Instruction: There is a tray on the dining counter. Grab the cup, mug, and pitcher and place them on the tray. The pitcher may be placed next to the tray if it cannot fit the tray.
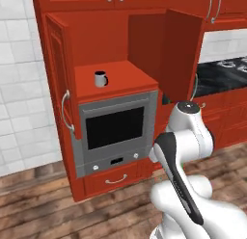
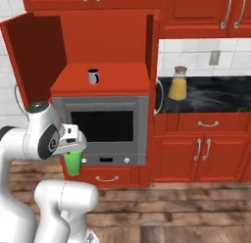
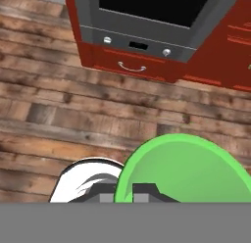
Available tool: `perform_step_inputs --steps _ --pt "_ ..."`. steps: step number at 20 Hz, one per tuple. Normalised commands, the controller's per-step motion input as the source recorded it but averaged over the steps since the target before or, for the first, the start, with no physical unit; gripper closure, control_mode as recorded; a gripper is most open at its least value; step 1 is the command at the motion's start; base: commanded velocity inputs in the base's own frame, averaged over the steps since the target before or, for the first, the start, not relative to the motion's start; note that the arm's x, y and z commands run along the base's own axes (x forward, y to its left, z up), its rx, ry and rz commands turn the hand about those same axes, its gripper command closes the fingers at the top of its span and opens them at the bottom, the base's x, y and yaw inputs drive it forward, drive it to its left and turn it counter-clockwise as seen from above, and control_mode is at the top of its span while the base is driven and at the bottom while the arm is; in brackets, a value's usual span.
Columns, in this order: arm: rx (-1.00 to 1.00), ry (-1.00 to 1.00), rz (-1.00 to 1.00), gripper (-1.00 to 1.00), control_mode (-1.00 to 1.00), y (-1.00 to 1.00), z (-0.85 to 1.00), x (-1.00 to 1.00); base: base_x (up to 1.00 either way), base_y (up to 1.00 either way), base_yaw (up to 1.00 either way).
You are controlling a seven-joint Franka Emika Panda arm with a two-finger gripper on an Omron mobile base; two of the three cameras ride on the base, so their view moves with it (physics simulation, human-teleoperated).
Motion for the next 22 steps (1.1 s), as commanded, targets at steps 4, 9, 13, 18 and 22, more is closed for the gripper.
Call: perform_step_inputs --steps 4,9,13,18,22 --pt "0.0 0.0 0.0 1.0 1.0 0.0 0.0 0.0 -0.19 -0.22 -0.83" --pt "0.0 0.0 0.0 1.0 1.0 0.0 0.0 0.0 -0.05 -0.16 -0.89" --pt "0.0 0.0 0.0 1.0 1.0 0.0 0.0 0.0 -0.03 -0.23 -0.87" --pt "0.0 0.0 0.0 1.0 1.0 0.0 0.0 0.0 0.0 -0.27 -0.84" --pt "0.0 0.0 0.0 1.0 1.0 0.0 0.0 0.0 0.0 -0.24 -0.78"
